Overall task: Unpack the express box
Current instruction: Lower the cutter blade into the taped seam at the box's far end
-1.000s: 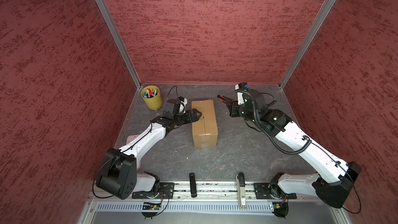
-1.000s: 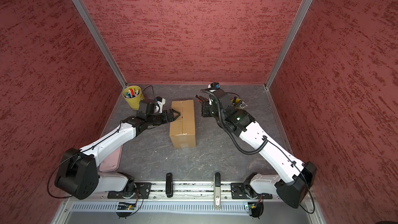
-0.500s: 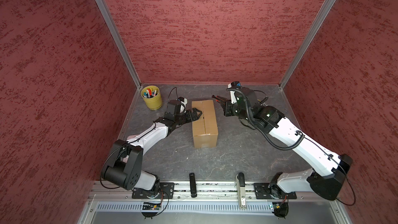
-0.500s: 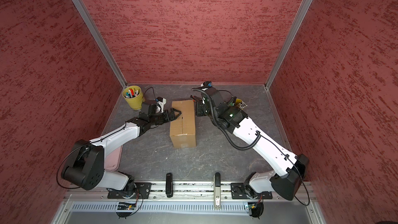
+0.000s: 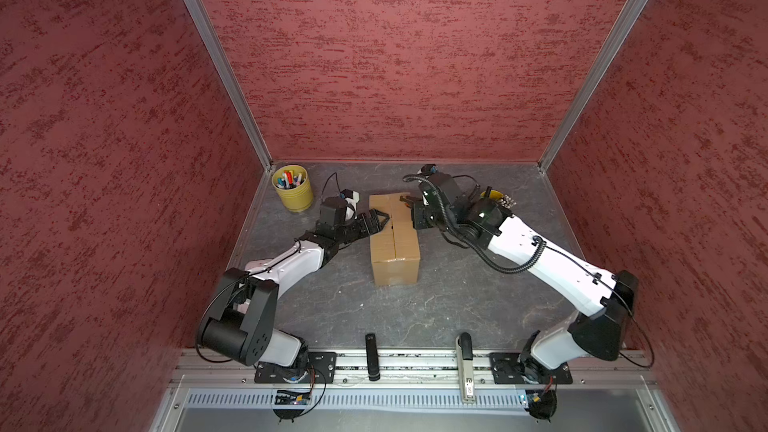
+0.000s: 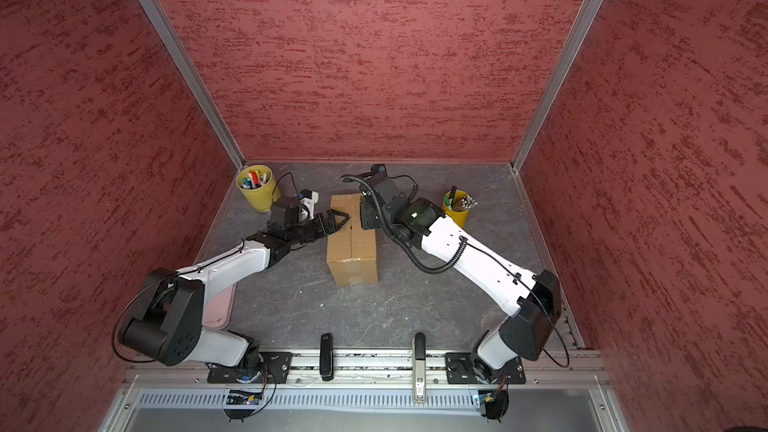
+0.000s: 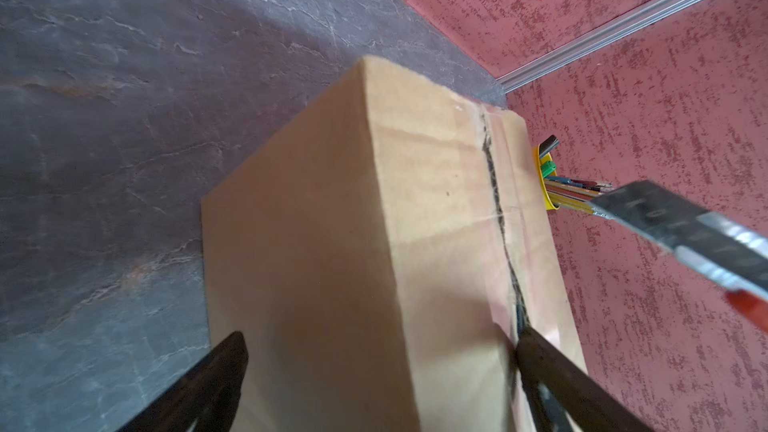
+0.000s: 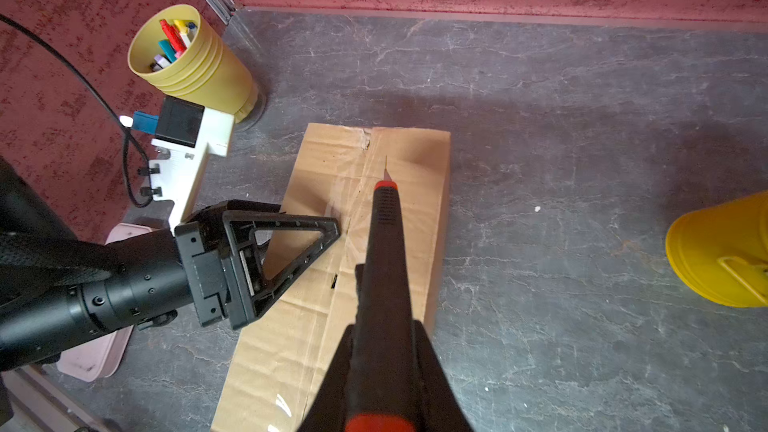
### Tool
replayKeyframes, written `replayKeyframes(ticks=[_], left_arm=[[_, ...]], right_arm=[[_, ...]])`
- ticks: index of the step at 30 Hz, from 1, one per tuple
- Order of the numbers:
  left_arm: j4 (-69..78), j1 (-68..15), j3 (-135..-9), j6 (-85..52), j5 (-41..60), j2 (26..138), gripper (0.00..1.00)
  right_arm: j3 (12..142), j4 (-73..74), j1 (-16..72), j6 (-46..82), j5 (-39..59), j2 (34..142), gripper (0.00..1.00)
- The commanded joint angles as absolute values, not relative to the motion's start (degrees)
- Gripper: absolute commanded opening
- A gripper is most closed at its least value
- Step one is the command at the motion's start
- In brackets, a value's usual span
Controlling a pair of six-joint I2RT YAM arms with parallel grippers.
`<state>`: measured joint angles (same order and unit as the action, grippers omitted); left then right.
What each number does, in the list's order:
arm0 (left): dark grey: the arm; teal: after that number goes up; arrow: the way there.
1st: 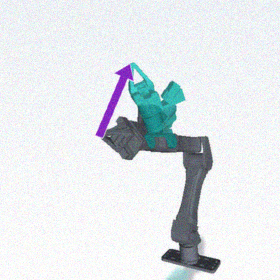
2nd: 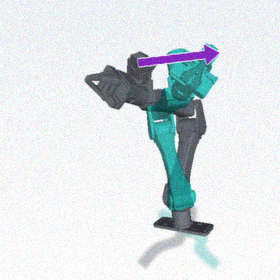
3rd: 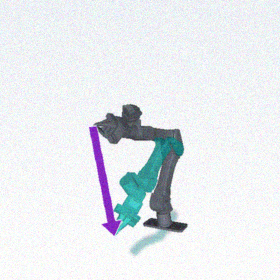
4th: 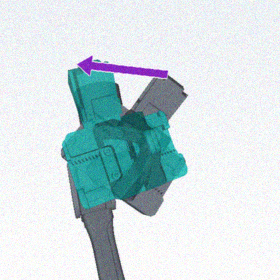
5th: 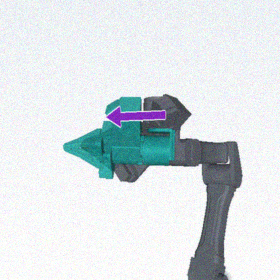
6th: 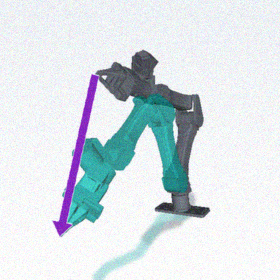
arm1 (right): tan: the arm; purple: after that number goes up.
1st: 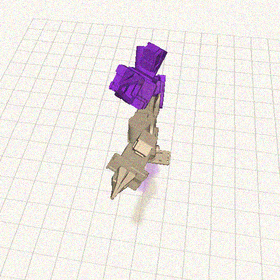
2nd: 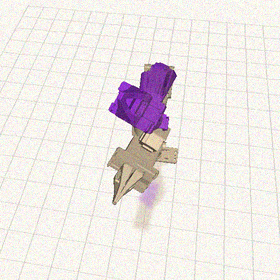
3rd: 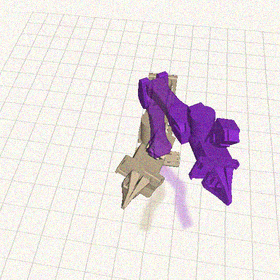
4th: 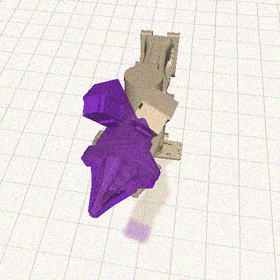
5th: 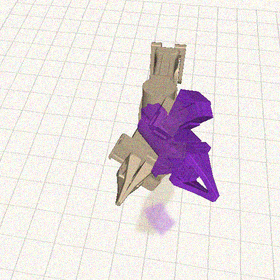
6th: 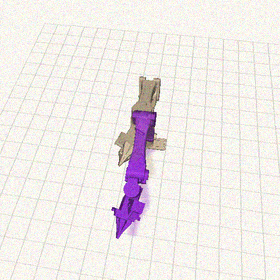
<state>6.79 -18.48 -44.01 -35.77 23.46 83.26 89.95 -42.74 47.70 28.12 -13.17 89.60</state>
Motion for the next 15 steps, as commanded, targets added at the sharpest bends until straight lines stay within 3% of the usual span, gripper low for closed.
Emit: replayKeyframes(ticks=[1, 15], left_arm=[[6.17, -17.84, -42.03, -36.55, 22.82, 84.02, 1.00], [9.09, -17.84, -39.58, -39.19, 23.58, 83.47, 1.00]], right_arm=[[93.86, -44.02, 48.92, 29.51, -16.31, 90.67, 0.00], [104.45, -49.07, 51.59, 25.52, -21.05, 99.92, 0.00]])
